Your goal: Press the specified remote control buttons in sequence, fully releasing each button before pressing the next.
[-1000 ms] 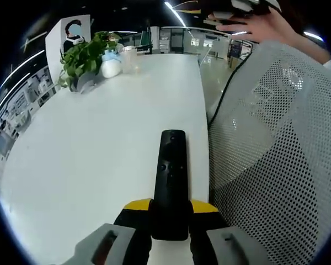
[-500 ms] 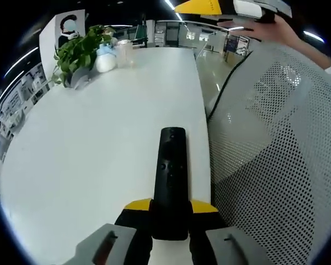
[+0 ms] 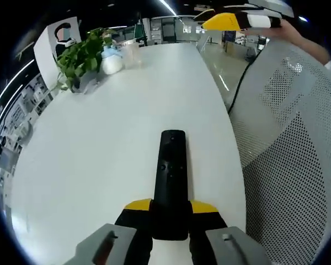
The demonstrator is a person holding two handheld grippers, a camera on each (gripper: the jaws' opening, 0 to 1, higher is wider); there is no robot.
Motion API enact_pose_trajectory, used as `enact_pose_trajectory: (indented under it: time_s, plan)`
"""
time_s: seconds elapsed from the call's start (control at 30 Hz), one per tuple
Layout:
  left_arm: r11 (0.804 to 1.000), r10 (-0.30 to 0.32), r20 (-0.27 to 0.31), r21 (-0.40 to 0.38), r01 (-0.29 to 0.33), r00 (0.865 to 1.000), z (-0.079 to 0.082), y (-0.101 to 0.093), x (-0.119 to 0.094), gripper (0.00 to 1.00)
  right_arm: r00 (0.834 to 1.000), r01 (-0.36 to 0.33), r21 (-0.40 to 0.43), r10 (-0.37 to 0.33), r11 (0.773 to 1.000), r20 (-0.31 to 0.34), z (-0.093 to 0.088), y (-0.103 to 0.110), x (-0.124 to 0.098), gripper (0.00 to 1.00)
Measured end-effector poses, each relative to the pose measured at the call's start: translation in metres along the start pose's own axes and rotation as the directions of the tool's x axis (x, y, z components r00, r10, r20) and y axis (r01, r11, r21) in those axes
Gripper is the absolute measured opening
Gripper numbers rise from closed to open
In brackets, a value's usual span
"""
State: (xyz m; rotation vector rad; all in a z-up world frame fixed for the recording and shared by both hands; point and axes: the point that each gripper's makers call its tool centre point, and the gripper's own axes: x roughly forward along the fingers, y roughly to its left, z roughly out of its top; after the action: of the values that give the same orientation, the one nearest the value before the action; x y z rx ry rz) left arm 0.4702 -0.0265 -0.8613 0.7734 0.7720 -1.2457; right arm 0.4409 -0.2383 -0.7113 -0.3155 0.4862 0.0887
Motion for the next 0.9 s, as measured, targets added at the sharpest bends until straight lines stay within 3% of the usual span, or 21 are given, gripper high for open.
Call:
enact_pose_trajectory:
  time_s: [0.5, 0.9]
  plan:
    - [0.997, 0.054, -0.030, 0.048, -0.052, 0.998, 0.001, 0.057, -0.003, 0.23, 0.998, 0.004, -0.027, -0.006, 1.000, -0.055, -0.010, 0.000, 0.002, 0.49]
    - [0.991, 0.126, -0.028, 0.057, -0.124, 0.992, 0.006, 0.115, -0.002, 0.23, 0.996, 0.003, -0.047, -0.007, 0.999, -0.088, -0.017, 0.000, 0.003, 0.50]
